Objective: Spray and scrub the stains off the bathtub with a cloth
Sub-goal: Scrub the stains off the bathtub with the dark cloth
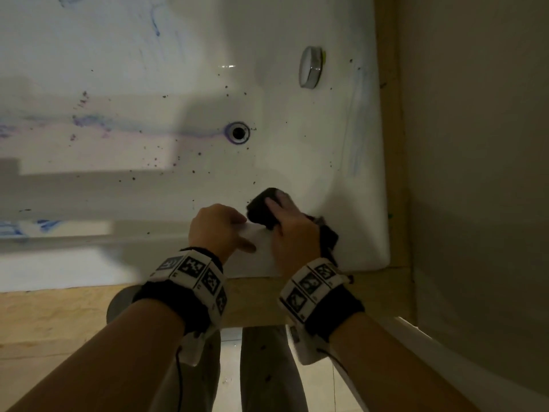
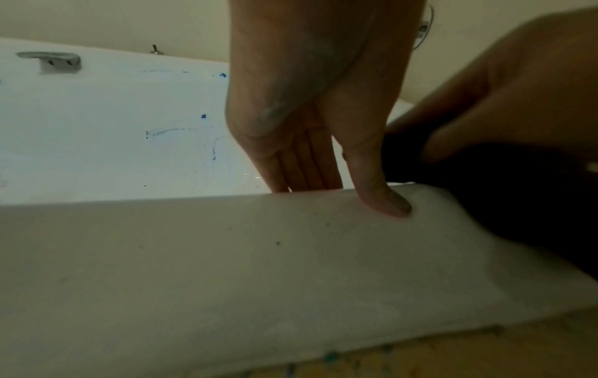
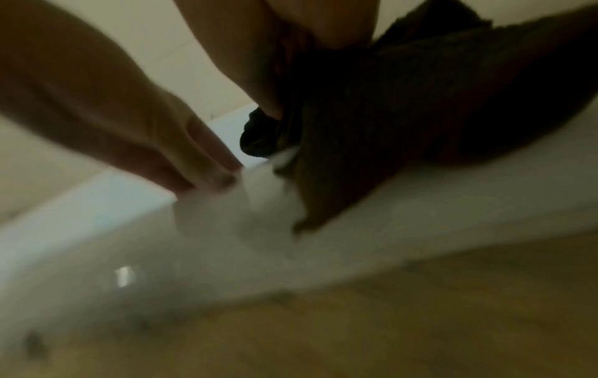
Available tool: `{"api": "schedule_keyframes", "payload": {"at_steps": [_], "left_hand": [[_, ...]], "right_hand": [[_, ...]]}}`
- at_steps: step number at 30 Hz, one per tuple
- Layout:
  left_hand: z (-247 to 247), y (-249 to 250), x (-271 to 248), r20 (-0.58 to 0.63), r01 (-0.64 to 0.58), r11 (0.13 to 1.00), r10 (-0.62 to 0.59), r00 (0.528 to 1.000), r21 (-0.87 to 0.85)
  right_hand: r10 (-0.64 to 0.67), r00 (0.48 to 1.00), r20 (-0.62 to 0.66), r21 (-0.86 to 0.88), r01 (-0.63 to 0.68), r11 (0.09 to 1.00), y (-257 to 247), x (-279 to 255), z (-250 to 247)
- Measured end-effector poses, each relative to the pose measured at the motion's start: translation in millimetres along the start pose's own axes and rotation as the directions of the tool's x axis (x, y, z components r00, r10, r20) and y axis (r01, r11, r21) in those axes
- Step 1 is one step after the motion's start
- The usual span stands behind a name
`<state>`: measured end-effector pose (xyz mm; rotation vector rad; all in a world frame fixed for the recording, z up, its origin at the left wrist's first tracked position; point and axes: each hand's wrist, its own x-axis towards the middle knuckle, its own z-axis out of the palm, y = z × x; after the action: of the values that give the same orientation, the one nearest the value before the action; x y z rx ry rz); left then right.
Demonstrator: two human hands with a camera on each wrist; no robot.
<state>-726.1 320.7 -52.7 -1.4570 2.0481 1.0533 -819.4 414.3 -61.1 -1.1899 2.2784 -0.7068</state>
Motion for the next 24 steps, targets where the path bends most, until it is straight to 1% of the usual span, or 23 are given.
{"api": "schedule_keyframes", "payload": {"at_steps": [1,2,3,5,6,7,8,9,10,11,12,14,15,16,17,18,19,20,21,22,23,24], "left_hand": [[0.7,-0.6,-0.1,0.0,-0.007,1.0,0.007,1.0,0.007],[1.1,-1.4,-0.4,0.002,-0.013,1.0,0.013,1.0,0.004],[1.1,-2.1,-0.3,0.005,-0.016,1.0,0.016,1.0,-0.007],[0.0,-3.1,-0.1,0.015,-0.019,0.999,0.019,1.0,-0.029],[-0.5,-3.2,0.2,0.022,-0.021,0.999,0.021,1.0,-0.028],[-1.0,-3.5,0.5,0.028,-0.023,1.0,0.023,0.999,-0.022],[-1.2,-3.9,1.4,0.031,-0.024,0.999,0.025,0.999,-0.021],[-1.2,-4.2,2.2,0.033,-0.025,0.999,0.026,0.999,-0.026],[-1.1,-4.9,2.6,0.033,-0.026,0.999,0.028,0.999,-0.034],[-0.9,-5.2,2.7,0.032,-0.029,0.999,0.031,0.999,-0.036],[-0.8,-5.7,3.0,0.029,-0.034,0.999,0.034,0.999,-0.031],[-0.6,-6.4,3.1,0.02,-0.034,0.999,0.035,0.999,-0.019],[-0.7,-6.1,3.5,0.015,-0.034,0.999,0.034,0.999,-0.015],[-0.6,-6.2,3.7,0.015,-0.035,0.999,0.035,0.999,-0.006],[-0.4,-5.4,3.6,0.017,-0.037,0.999,0.037,0.999,0.009],[0.0,-4.8,3.5,0.02,-0.041,0.999,0.04,0.999,0.028],[-0.1,-4.7,3.9,0.019,-0.046,0.998,0.045,0.999,0.045],[0.3,-5.3,4.1,0.019,-0.049,0.997,0.048,0.999,0.052],[1.1,-5.8,4.2,0.02,-0.05,0.998,0.049,0.999,0.047],[1.6,-6.7,4.4,0.019,-0.05,0.998,0.049,0.999,0.029],[1.6,-7.5,4.5,0.018,-0.049,0.999,0.049,0.999,0.008],[1.2,-7.9,4.8,0.02,-0.045,0.999,0.045,0.999,-0.01]], "right_hand": [[0.06,0.998,-0.009,0.095,-0.059,0.994,-7.2,5.4,-4.5],[0.154,0.987,-0.036,0.159,-0.147,0.976,-10.1,11.7,-12.4],[0.24,0.967,-0.08,0.178,-0.224,0.958,-9.7,19.1,-24.1],[0.327,0.923,-0.202,0.159,-0.299,0.941,0.0,34.6,-54.3],[0.336,0.907,-0.254,0.12,-0.316,0.941,8.2,40.0,-69.0],[0.344,0.898,-0.276,0.076,-0.336,0.939,18.5,43.1,-80.2],[0.362,0.893,-0.267,0.031,-0.367,0.93,28.9,41.8,-85.3],[0.393,0.89,-0.231,-0.014,-0.406,0.914,36.7,37.4,-84.5],[0.422,0.888,-0.184,-0.057,-0.438,0.897,41.7,30.6,-77.1],[0.423,0.892,-0.156,-0.103,-0.441,0.891,42.0,21.4,-64.8],[0.367,0.918,-0.151,-0.167,-0.39,0.905,39.7,10.8,-49.4],[0.149,0.984,-0.092,-0.259,-0.169,0.951,28.1,-7.7,-17.1],[0.057,0.997,-0.042,-0.286,-0.067,0.956,20.5,-11.6,-3.4],[0.003,0.999,0.035,-0.296,0.008,0.955,9.3,-12.2,5.2],[-0.021,0.994,0.107,-0.264,0.049,0.963,-0.4,-9.9,10.2],[-0.018,0.988,0.152,-0.214,0.051,0.975,-11.0,-4.3,9.7],[0.027,0.979,0.203,-0.151,0.004,0.989,-14.0,6.4,7.7],[0.113,0.967,0.227,-0.07,-0.099,0.993,-14.2,17.2,2.3],[0.198,0.958,0.209,0.014,-0.205,0.979,-10.3,29.3,-7.1],[0.255,0.956,0.144,0.084,-0.269,0.96,-7.7,41.0,-20.7],[0.297,0.955,0.022,0.15,-0.297,0.943,-5.4,52.1,-38.1],[0.321,0.942,-0.099,0.189,-0.298,0.936,-0.7,62.7,-54.6]]}}
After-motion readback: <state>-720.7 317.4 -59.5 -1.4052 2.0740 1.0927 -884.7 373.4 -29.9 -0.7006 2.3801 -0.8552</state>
